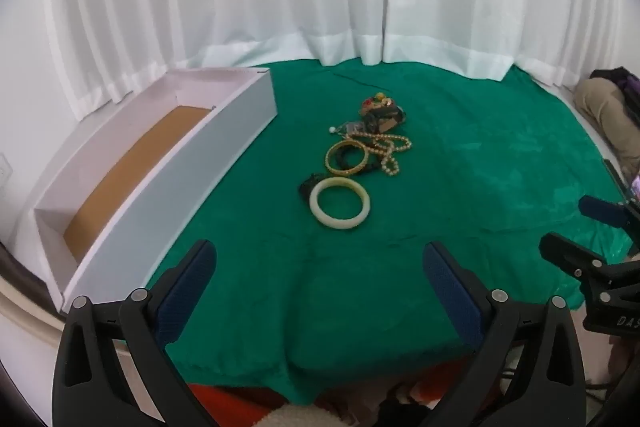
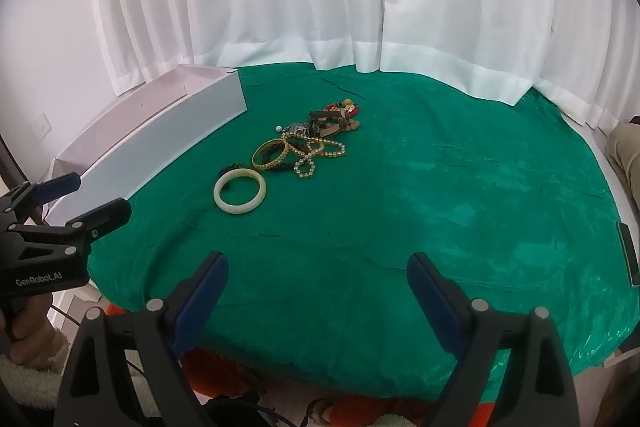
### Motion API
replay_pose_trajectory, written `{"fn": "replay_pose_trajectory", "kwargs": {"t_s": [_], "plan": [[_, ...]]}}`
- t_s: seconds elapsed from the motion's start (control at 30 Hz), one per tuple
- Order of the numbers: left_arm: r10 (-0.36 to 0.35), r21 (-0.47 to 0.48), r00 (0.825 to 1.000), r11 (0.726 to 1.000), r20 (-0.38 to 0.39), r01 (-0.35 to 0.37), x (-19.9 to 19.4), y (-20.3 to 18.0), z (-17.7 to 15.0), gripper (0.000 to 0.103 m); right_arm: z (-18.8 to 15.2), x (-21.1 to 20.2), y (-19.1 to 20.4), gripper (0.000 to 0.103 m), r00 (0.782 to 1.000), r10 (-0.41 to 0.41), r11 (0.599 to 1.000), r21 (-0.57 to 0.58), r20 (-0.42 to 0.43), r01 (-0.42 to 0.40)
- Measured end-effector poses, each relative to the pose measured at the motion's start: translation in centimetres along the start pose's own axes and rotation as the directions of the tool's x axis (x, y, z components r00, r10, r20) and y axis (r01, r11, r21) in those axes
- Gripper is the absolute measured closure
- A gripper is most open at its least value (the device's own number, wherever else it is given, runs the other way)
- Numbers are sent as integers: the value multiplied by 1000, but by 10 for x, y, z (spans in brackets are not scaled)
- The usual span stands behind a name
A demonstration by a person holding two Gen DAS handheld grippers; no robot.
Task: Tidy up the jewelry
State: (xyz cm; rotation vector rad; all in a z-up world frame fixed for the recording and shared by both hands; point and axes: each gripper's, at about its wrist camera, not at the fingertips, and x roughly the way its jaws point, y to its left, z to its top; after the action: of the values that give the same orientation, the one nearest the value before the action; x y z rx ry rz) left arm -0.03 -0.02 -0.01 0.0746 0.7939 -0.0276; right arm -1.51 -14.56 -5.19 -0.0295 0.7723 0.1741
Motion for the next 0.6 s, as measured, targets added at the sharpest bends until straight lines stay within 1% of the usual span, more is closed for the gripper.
{"fn": "replay_pose_trajectory", "kwargs": {"t_s": [0.1, 0.23, 0.27, 0.33, 0.37, 0.4, 0.43, 0.5, 0.57, 0.6], "plan": [[10, 9, 1000, 1000, 18, -10, -1, 0, -1, 0, 0, -1, -1, 10, 1000, 2, 1000, 0, 1, -2], [14, 49, 999, 999, 38, -16, -4, 2, 5, 0, 0, -2, -2, 10, 1000, -1, 1000, -1, 7, 1], [8, 47, 999, 999, 40, -10, 3, 4, 13, 0, 0, -3, -2, 10, 1000, -3, 1000, -1, 15, 4], [7, 26, 998, 1000, 58, -8, -1, 11, 20, 0, 2, -8, -6, 10, 999, -11, 1000, 4, 42, 11], [16, 15, 997, 1000, 75, -18, -2, 15, 22, 0, 3, -11, -7, 10, 998, -17, 1000, 8, 60, 16], [47, 26, 993, 998, 109, -50, -9, 15, 33, 0, 4, -13, -9, 10, 997, -21, 1000, 11, 75, 20], [48, 17, 992, 999, 120, -51, -10, 17, 34, 0, 5, -16, -11, 10, 995, -26, 1000, 15, 92, 25], [21, -13, 994, 1000, 103, -20, -7, 22, 34, 0, 6, -18, -14, 10, 994, -28, 999, 24, 105, 26], [-2, -49, 999, 999, 54, 5, -1, 27, 29, 0, 5, -17, -15, 10, 994, -29, 999, 30, 104, 26], [-13, -57, 1000, 998, 8, 13, 6, 26, 24, 0, 4, -17, -16, 10, 994, -29, 999, 31, 101, 26]]}}
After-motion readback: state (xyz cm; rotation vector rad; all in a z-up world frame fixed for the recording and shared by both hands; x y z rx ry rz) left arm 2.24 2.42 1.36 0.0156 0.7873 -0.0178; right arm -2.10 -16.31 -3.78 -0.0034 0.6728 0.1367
